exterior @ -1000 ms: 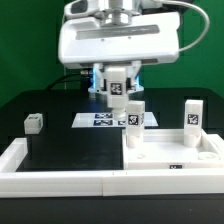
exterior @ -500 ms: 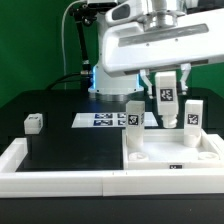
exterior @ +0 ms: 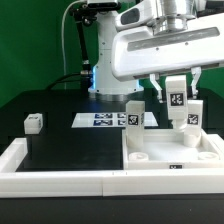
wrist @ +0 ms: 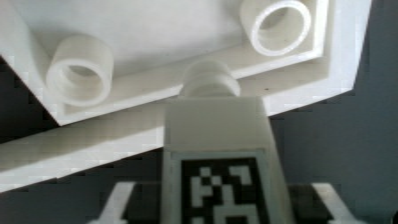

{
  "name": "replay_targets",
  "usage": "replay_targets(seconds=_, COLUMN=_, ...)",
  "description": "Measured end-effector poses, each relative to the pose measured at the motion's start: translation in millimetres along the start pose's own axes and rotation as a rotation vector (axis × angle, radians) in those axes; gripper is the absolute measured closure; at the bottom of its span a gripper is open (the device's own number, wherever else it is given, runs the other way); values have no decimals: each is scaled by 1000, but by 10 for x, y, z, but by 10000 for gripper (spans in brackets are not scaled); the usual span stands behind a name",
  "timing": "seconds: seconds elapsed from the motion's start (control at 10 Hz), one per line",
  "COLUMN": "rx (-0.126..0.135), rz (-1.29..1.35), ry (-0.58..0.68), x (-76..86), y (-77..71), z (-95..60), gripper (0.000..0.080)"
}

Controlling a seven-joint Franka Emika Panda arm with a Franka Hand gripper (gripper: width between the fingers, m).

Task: Assemble square table

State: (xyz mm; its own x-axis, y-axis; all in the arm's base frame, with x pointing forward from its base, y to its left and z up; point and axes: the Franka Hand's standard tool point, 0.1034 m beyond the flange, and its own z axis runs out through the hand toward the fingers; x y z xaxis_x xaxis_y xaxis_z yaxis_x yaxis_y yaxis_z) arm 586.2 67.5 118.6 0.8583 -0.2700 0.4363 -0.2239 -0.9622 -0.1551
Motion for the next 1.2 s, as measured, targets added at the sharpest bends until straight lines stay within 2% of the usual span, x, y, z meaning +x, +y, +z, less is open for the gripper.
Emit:
replay_targets(seconds=0.2, rx=10, rz=-36, ry=-17, x=-142, y=-227, z=60, gripper=515)
replay_targets(seconds=0.5, rx=3, rz=-73, ry=-26, x=-199, y=-270, z=135, gripper=515)
replay_targets(seconds=1.0, rx=3, rz=-73, ry=-28, x=-208, y=-267, z=141, gripper=515)
replay_targets(seconds=1.2, rx=4, rz=-120, ry=-52, x=-296, y=-427, z=211, gripper=515)
